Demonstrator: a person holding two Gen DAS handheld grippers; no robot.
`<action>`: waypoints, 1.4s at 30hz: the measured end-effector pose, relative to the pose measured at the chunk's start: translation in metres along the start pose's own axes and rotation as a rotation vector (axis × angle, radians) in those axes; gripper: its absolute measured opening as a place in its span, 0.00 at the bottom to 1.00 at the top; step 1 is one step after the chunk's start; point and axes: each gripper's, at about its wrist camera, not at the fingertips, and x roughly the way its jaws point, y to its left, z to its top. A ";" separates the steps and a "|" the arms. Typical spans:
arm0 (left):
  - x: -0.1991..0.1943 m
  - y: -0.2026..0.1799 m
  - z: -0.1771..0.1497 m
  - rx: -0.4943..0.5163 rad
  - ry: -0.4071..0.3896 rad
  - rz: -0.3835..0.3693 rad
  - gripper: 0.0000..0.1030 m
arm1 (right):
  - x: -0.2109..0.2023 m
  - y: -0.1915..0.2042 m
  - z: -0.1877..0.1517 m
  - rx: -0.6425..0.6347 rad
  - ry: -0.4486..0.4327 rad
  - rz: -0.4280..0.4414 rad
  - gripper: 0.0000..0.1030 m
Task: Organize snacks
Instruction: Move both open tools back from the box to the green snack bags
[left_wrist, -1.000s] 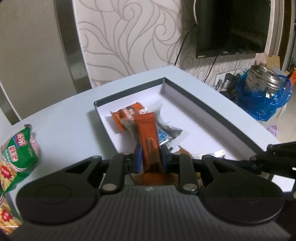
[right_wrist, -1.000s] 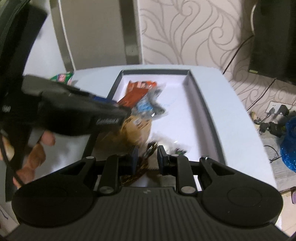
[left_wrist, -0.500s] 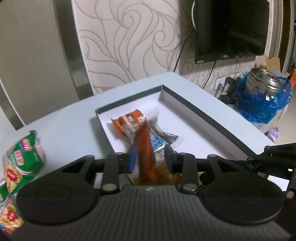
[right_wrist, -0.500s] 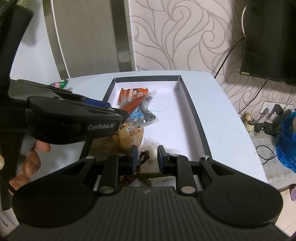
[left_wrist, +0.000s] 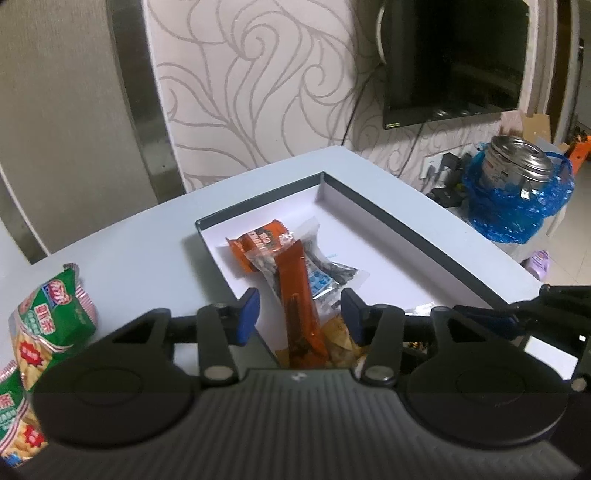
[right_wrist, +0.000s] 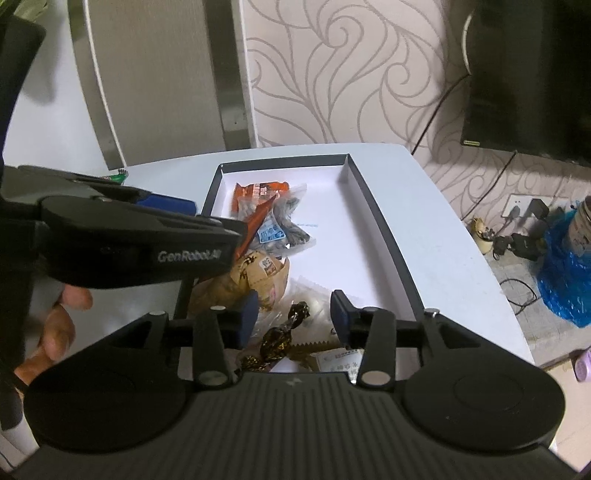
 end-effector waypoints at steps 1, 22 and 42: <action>0.000 0.000 0.000 0.009 0.001 -0.006 0.50 | -0.001 0.001 0.000 0.006 -0.001 -0.007 0.51; -0.016 0.010 -0.005 0.007 0.007 -0.067 0.50 | -0.019 0.014 -0.005 0.067 -0.019 -0.069 0.57; -0.072 0.110 -0.035 -0.149 -0.002 0.092 0.50 | -0.010 0.111 0.017 -0.056 -0.046 0.096 0.61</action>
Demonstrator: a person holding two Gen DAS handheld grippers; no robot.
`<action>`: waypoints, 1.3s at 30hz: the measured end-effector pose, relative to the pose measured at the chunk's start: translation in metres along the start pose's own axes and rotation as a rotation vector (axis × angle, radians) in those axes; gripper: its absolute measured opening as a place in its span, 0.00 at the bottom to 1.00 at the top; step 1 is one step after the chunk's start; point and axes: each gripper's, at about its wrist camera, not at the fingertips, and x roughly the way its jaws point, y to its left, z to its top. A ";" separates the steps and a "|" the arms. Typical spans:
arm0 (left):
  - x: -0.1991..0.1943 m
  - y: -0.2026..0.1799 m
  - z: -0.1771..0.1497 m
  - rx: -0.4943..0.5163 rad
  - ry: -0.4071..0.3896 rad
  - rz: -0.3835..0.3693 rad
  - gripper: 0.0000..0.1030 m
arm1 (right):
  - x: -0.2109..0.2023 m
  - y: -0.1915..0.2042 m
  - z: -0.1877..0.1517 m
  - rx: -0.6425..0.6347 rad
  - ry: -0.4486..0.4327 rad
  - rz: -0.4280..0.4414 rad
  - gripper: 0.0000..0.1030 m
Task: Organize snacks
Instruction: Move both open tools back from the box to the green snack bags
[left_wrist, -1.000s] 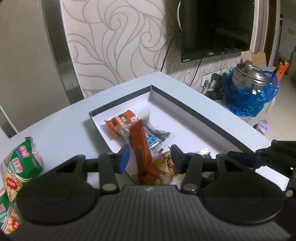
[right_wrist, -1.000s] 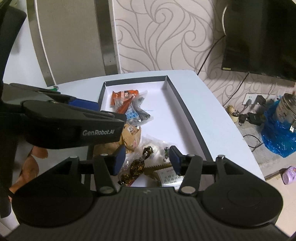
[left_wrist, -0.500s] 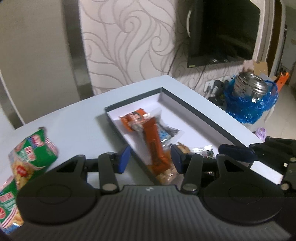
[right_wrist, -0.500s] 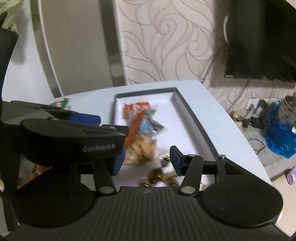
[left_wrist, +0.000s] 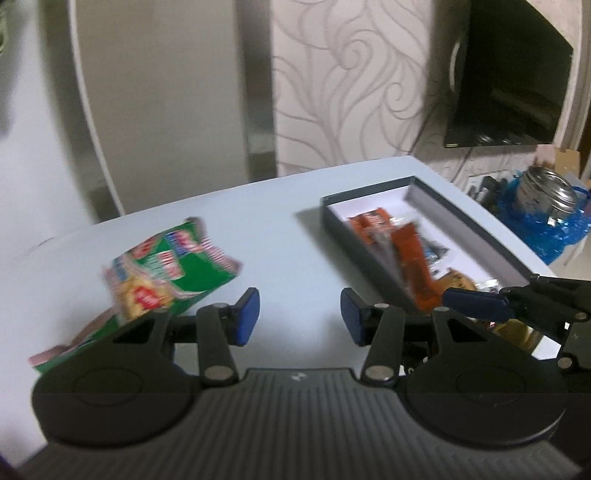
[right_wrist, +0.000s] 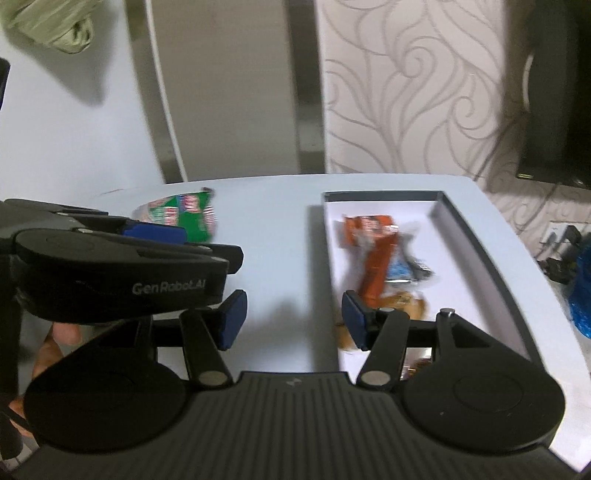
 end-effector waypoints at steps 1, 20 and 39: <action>-0.002 0.004 -0.002 -0.006 0.002 0.007 0.50 | 0.002 0.005 0.001 -0.006 0.002 0.010 0.61; -0.040 0.084 -0.031 -0.146 0.007 0.174 0.50 | 0.021 0.079 0.010 -0.096 0.022 0.126 0.63; -0.039 0.145 -0.050 -0.259 0.027 0.304 0.64 | 0.058 0.118 0.030 -0.125 0.033 0.187 0.64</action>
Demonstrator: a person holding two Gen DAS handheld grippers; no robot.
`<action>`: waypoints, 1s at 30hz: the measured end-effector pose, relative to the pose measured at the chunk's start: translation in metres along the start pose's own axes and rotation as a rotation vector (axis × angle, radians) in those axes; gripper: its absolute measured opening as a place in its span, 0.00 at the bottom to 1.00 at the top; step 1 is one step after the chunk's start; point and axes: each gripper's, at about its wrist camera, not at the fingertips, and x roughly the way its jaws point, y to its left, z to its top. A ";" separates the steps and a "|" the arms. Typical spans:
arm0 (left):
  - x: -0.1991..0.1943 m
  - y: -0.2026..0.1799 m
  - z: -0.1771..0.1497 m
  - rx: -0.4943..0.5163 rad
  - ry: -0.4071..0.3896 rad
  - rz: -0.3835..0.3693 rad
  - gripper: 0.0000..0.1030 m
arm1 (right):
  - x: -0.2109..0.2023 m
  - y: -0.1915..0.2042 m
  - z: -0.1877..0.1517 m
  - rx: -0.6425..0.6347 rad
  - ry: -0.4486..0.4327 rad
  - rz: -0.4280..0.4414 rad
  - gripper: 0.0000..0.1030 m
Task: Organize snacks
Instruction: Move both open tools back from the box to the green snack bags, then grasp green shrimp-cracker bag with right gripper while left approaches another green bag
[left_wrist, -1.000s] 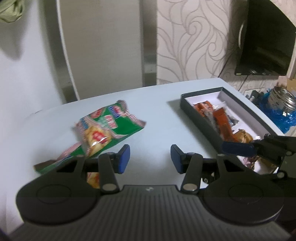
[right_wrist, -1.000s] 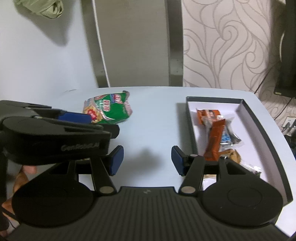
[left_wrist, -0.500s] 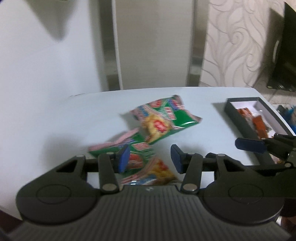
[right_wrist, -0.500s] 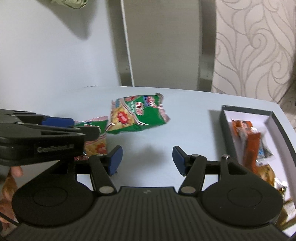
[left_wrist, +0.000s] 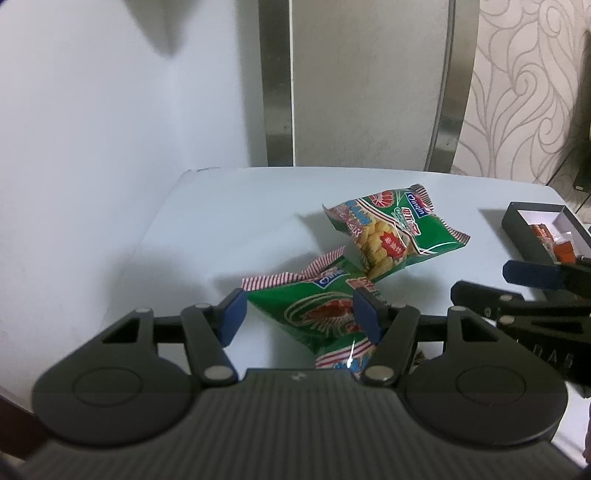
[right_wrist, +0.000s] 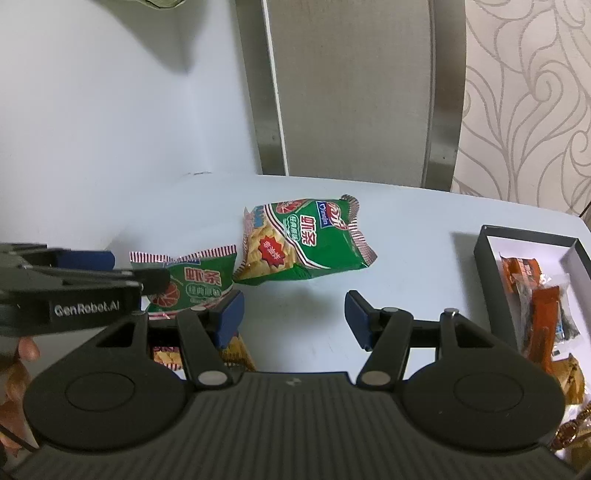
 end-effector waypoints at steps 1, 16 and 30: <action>0.001 0.001 0.000 -0.002 0.000 0.002 0.64 | 0.002 0.000 0.001 0.002 -0.002 0.002 0.64; 0.004 0.017 0.000 -0.041 0.000 0.050 0.71 | 0.025 0.011 0.021 -0.017 -0.034 0.039 0.79; 0.006 0.013 0.000 -0.035 0.009 0.057 0.71 | 0.043 0.009 0.033 -0.051 -0.043 0.033 0.94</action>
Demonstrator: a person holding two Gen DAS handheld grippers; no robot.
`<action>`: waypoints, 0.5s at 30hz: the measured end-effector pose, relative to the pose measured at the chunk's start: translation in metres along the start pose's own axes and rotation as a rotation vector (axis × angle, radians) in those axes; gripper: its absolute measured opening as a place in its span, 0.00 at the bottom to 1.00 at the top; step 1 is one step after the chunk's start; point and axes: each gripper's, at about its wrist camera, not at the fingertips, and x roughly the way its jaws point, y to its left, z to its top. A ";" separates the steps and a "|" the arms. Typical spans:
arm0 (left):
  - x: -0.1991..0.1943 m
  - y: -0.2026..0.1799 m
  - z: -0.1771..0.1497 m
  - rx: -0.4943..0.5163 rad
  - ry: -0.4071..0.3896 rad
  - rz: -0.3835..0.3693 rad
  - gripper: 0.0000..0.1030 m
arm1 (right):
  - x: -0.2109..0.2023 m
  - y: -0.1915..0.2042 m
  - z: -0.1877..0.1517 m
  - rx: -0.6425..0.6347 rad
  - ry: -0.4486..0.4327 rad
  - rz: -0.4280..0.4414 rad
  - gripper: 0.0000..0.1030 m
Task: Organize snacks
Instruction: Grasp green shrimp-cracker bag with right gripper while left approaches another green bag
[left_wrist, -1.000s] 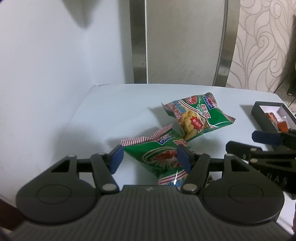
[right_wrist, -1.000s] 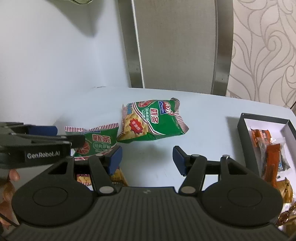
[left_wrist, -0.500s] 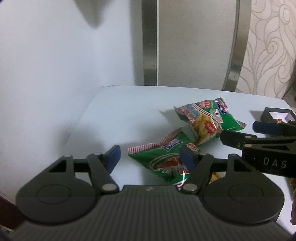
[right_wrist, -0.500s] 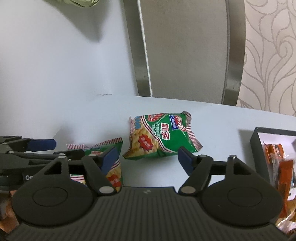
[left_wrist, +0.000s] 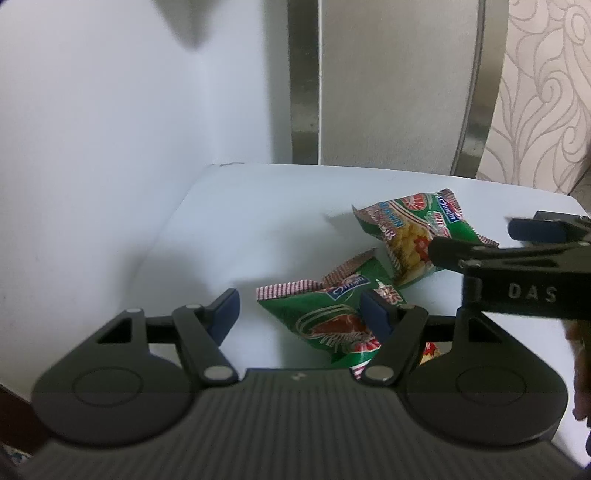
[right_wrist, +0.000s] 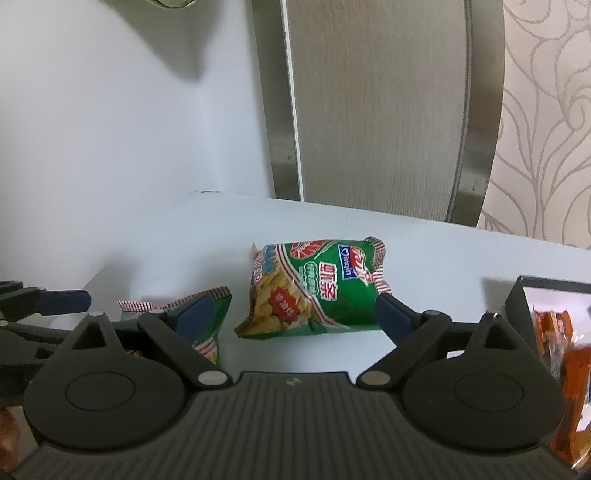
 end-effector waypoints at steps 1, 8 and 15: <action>0.002 -0.001 0.000 0.002 0.003 0.000 0.71 | 0.002 -0.001 0.001 -0.001 0.000 -0.001 0.95; 0.013 -0.008 -0.006 0.004 0.016 -0.015 0.73 | 0.019 -0.007 0.008 -0.004 0.020 -0.007 0.97; 0.016 -0.011 -0.005 0.005 0.028 -0.039 0.73 | 0.049 -0.015 0.014 -0.032 0.084 -0.056 0.98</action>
